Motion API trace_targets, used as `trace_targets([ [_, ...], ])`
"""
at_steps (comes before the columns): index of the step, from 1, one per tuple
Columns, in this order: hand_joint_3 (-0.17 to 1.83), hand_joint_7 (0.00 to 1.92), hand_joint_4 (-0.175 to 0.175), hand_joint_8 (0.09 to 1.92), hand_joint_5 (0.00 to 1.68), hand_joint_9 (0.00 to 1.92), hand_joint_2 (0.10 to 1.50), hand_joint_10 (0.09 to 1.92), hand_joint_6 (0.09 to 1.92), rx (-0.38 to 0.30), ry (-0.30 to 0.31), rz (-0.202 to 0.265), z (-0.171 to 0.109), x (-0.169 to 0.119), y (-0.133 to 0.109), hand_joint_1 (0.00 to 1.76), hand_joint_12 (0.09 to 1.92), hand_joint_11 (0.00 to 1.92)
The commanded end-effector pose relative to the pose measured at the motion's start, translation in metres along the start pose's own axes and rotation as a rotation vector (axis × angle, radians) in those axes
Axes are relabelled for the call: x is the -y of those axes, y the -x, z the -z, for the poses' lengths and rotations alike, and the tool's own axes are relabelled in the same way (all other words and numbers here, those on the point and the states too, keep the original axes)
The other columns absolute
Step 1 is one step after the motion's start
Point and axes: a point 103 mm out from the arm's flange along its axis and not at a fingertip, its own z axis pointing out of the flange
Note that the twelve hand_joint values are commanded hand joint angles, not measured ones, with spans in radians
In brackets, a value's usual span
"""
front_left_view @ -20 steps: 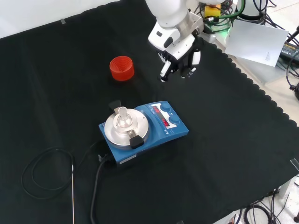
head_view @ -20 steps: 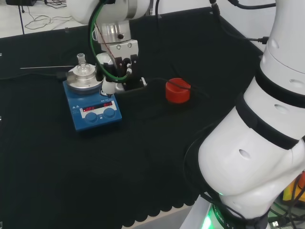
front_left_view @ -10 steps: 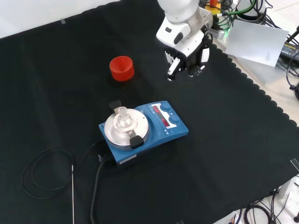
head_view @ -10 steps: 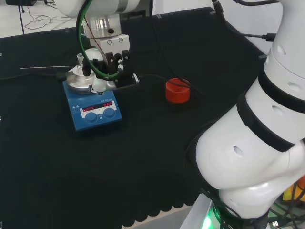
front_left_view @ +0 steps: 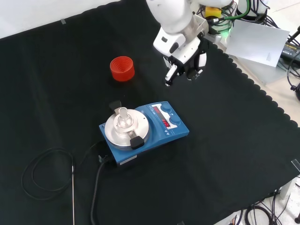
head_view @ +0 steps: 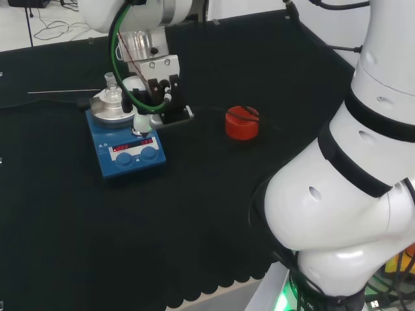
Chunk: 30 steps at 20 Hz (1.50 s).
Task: Turn on the heater.
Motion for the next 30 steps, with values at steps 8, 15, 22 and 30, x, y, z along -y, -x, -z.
trace_targets([
  [8, 1.08, 1.55, -0.062, 1.58, 0.26, 1.67, 0.62, 1.45, 0.53, 0.057, -0.221, 0.059, -0.056, -0.024, -0.025, 1.41, 1.31, 1.32],
  [15, 1.09, 1.55, -0.057, 1.58, 0.28, 1.67, 0.61, 1.45, 0.45, 0.057, -0.248, 0.057, -0.059, -0.033, -0.019, 1.41, 1.31, 1.32],
  [22, 1.11, 1.56, -0.055, 1.58, 0.29, 1.68, 0.60, 1.45, 0.39, 0.045, -0.261, 0.048, -0.061, -0.038, -0.009, 1.42, 1.31, 1.32],
  [30, 1.12, 1.56, -0.054, 1.58, 0.30, 1.68, 0.60, 1.45, 0.35, 0.038, -0.283, 0.052, -0.067, -0.043, -0.005, 1.42, 1.31, 1.32],
])
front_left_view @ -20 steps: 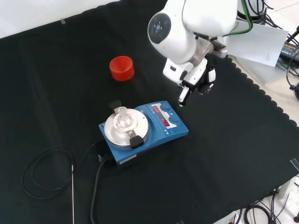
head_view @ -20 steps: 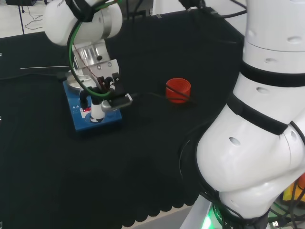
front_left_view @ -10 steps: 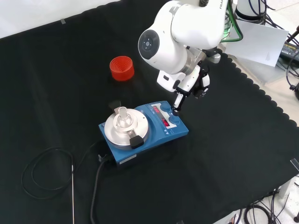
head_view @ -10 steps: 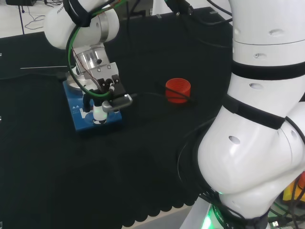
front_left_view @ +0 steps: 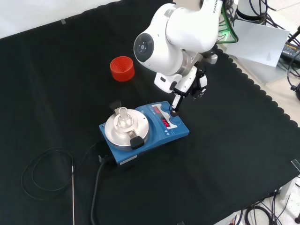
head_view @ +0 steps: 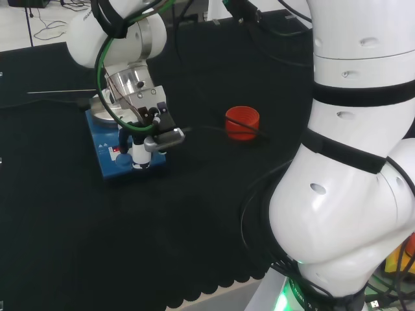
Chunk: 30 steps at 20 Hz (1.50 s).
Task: Turn on the heater.
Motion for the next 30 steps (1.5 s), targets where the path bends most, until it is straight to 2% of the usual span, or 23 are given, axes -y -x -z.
trace_targets([
  [1, 1.12, 1.56, -0.054, 1.58, 0.30, 1.68, 0.60, 1.45, 0.35, -0.004, -0.011, 0.005, -0.001, -0.003, 0.003, 1.42, 1.31, 1.33],
  [23, 1.13, 1.57, -0.055, 1.58, 0.34, 1.68, 0.59, 1.45, 0.33, 0.001, -0.049, 0.013, -0.010, -0.010, 0.004, 1.41, 1.32, 1.32],
  [30, 1.14, 1.57, -0.056, 1.58, 0.35, 1.68, 0.59, 1.45, 0.34, 0.013, 0.003, 0.040, 0.021, 0.009, -0.009, 1.41, 1.31, 1.32],
])
